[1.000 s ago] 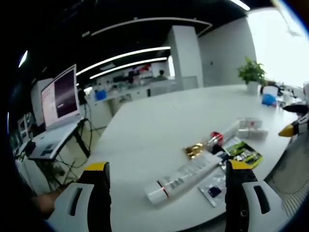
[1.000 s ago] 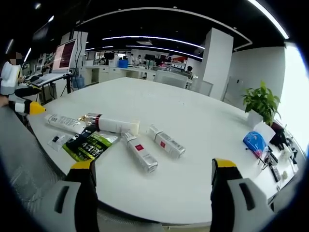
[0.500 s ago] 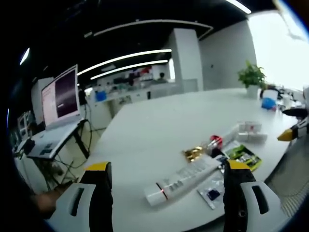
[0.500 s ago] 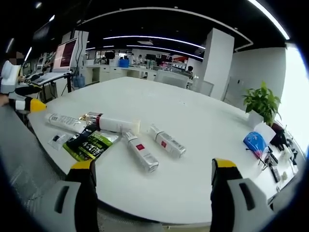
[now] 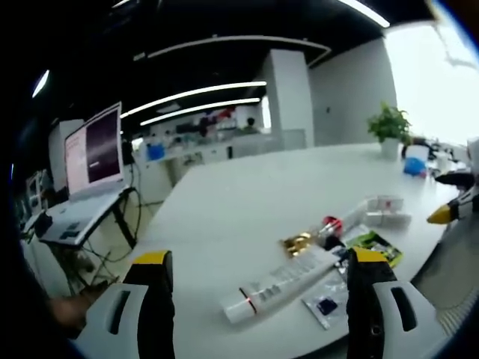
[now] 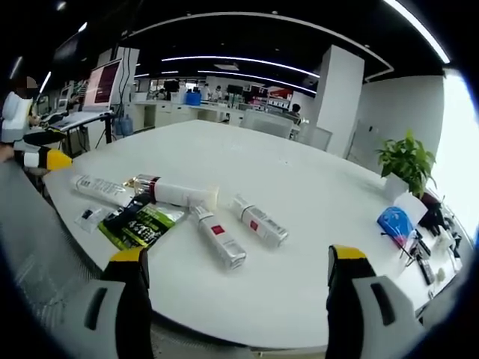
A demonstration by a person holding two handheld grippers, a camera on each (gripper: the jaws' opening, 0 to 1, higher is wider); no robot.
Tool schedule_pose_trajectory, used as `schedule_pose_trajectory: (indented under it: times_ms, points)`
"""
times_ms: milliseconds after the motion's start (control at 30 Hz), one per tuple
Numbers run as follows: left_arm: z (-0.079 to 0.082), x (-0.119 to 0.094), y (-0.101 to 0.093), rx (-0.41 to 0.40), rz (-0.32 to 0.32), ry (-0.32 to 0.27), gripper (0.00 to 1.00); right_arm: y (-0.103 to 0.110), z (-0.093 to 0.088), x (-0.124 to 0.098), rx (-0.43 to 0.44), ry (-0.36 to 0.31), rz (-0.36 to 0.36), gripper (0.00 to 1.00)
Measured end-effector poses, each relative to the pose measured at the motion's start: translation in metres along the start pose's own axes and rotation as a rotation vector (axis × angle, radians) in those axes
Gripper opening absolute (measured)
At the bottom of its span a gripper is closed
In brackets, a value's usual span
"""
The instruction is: Arrange the skincare products in the storage area until every visible bottle or jar stands upright without overlapping.
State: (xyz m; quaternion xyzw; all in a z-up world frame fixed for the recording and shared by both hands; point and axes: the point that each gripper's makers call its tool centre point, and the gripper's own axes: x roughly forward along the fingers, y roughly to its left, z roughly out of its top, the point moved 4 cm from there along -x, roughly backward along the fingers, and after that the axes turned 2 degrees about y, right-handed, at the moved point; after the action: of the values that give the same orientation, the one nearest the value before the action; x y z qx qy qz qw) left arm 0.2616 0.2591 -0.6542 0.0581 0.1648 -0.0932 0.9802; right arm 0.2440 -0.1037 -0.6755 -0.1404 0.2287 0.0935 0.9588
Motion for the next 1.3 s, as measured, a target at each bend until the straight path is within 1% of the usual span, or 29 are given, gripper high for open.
schedule_pose_trajectory:
  times_ms: [67,133,167,233,300,367,433,467,567,633,667,767,833,967,1033,1133,1200,1233,1300]
  points:
    - [0.004,-0.002,-0.001,0.001,-0.001,-0.035,0.96,0.0,-0.001,0.0,0.0,0.006,-0.002,0.99]
    - [0.004,-0.002,0.001,0.005,0.009,-0.035,0.96,0.001,-0.004,0.001,-0.014,0.035,0.008,0.99]
    - [0.004,-0.002,0.003,0.004,0.024,-0.038,0.97,0.003,-0.006,0.002,-0.035,0.051,0.02,0.99]
    - [0.004,-0.003,0.002,-0.003,0.018,-0.043,0.97,0.003,-0.003,0.0,-0.017,0.027,0.023,0.99]
    - [0.005,-0.003,0.003,-0.015,0.021,-0.044,0.97,0.0,0.001,-0.001,-0.007,-0.005,0.001,0.99]
    - [0.005,-0.004,0.004,-0.024,0.025,-0.046,0.97,0.0,0.001,-0.001,-0.003,-0.007,0.004,0.99]
    - [0.003,-0.005,0.0,-0.025,0.0,-0.038,0.97,0.001,0.002,-0.001,0.003,-0.011,0.011,0.99]
    - [0.002,-0.004,-0.001,-0.02,-0.003,-0.031,0.97,0.001,0.002,-0.001,0.003,-0.011,0.013,0.99]
    - [0.004,-0.005,-0.002,-0.02,-0.005,-0.046,0.97,0.002,0.002,-0.001,0.009,-0.013,0.016,1.0]
    - [0.005,-0.007,-0.003,-0.023,-0.007,-0.053,0.97,0.004,0.003,-0.001,0.015,-0.021,0.03,1.0]
    - [0.006,-0.007,-0.003,-0.021,-0.007,-0.055,0.97,0.004,0.003,-0.001,0.016,-0.015,0.035,1.0]
    - [0.005,-0.008,-0.006,-0.027,-0.02,-0.049,0.97,0.004,0.002,0.0,0.021,-0.007,0.038,1.0]
    - [0.004,-0.008,-0.009,-0.007,-0.033,-0.039,0.97,0.004,0.003,0.0,0.02,-0.013,0.04,1.0]
    - [0.006,-0.009,-0.01,-0.003,-0.032,-0.05,0.97,0.002,0.004,0.001,0.021,-0.024,0.036,1.0]
    - [0.006,-0.008,-0.008,-0.005,-0.021,-0.05,0.97,0.001,0.003,0.001,0.022,-0.016,0.03,1.0]
    - [0.007,-0.008,-0.005,-0.008,0.001,-0.055,0.97,0.001,0.005,0.001,0.02,-0.033,0.028,1.0]
    - [0.008,-0.009,-0.005,-0.011,0.004,-0.063,0.97,0.001,0.005,0.001,0.019,-0.03,0.031,1.0]
    - [0.008,-0.009,-0.005,-0.011,0.004,-0.067,0.97,0.001,0.003,0.002,0.015,-0.013,0.03,1.0]
    - [0.009,-0.009,-0.005,-0.009,-0.004,-0.067,0.97,0.001,0.002,0.002,0.014,-0.007,0.025,1.0]
